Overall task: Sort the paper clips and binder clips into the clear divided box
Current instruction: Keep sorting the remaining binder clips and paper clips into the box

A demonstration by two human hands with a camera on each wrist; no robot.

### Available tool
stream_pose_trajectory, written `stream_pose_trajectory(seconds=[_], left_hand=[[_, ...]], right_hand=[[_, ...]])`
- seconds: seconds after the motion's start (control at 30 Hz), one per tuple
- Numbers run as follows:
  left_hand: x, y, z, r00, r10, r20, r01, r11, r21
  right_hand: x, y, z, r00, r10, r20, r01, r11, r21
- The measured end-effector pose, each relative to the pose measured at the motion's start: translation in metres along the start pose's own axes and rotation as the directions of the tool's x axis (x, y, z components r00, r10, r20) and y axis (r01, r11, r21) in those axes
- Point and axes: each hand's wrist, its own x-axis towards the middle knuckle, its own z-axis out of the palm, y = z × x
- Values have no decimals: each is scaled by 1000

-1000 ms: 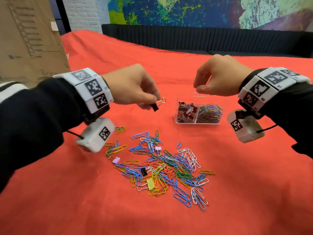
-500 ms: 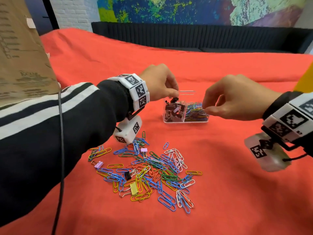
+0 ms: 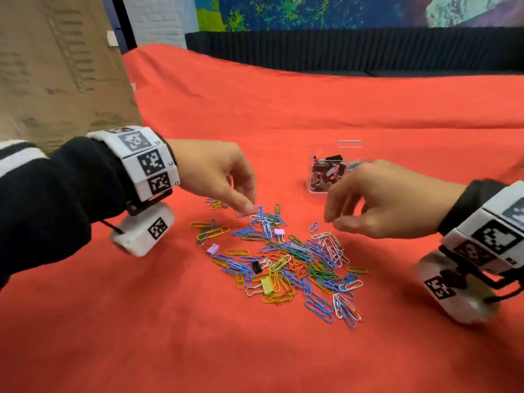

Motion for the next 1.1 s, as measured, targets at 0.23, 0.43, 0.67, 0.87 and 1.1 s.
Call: stream_pose_trajectory(seconds=[0.23,0.43,0.67,0.87,1.1], left_hand=[[-34,5,30,986,-32,166,6,988,155],[-33,0,32,994,-16,109,3,993,116],[-33,10,27,990,117,-77,-113,992,57],[-25,34,46,986,169,5,-164,944,285],[-24,40,49,995,99,-20,-90,959,268]], right_hand=[[38,-44,26,983,-155,98,160,986,-44],[50,-50,33,986,-117,123,132,983,-124],[39,-41,18,996,-58,66,63,995,-77],[21,-59,14,980,-152,127,148,988,41],[9,-85,29,967,-223,123,229,973,-39]])
